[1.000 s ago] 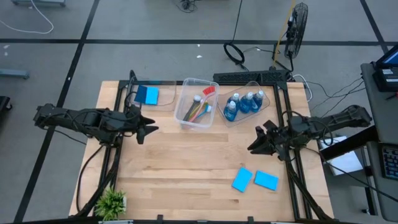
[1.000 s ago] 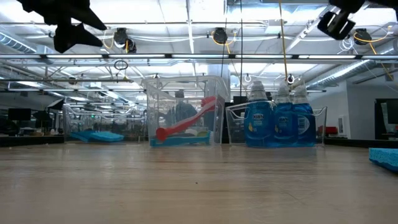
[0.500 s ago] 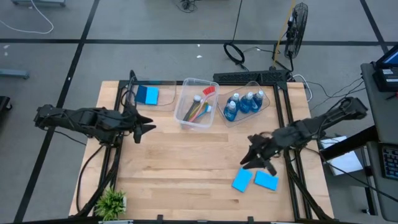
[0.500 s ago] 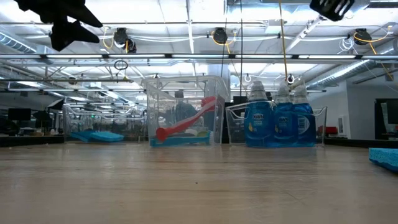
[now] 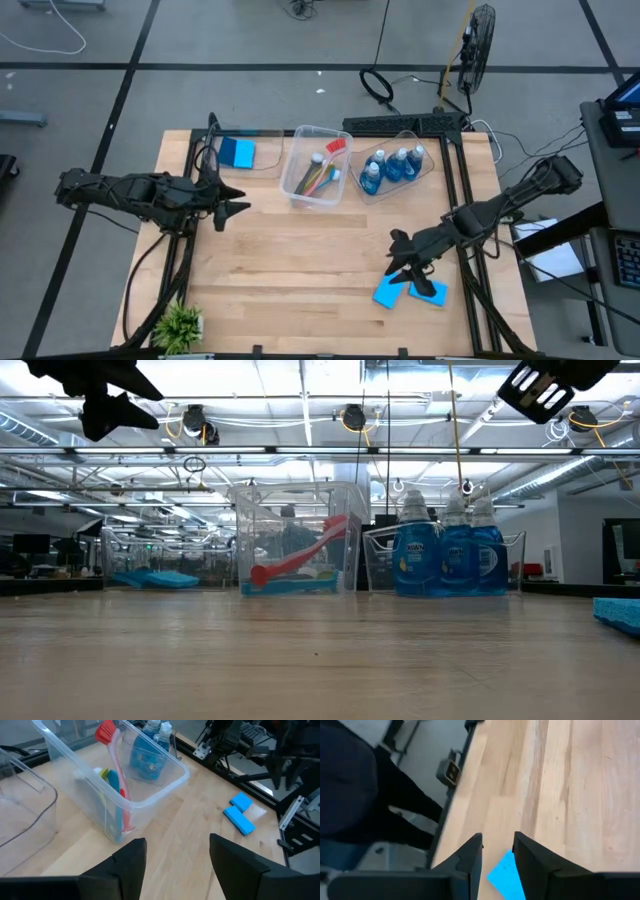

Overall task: Pick & Place Kitchen Sink Supplies
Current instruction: Put the blue sponge into the left transparent bin

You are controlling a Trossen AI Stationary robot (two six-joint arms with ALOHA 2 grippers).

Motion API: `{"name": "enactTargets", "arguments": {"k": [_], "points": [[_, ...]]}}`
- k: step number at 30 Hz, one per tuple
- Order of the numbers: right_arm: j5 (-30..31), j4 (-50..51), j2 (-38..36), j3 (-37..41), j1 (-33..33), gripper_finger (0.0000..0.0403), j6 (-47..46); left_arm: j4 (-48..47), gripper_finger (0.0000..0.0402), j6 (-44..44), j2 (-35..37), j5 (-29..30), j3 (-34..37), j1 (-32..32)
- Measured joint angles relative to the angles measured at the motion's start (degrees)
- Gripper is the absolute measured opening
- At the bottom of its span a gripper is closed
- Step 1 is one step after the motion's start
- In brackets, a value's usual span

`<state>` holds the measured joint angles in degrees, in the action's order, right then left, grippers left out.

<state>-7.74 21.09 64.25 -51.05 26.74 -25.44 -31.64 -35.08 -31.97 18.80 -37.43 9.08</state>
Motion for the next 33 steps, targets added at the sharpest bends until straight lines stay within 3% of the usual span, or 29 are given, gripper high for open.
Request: {"name": "enactTargets", "arguments": {"k": [8, 22, 33], "points": [[-1.56, 1.30, 4.62, 0.00, 0.00, 0.0107, 9.57, -0.07, 0.0217, -0.08, 0.00, -2.31, 0.00, 0.00], [-3.05, 2.18, 11.83, 0.00, -0.16, 0.0176, 20.21, -0.07, 0.0192, -0.10, 0.00, -2.36, 0.00, 0.00], [-3.00, 3.77, 16.56, 0.00, -1.39, 0.0180, 26.45, -0.07, 0.0211, -0.12, 0.00, -2.38, 0.00, 0.00]]}}
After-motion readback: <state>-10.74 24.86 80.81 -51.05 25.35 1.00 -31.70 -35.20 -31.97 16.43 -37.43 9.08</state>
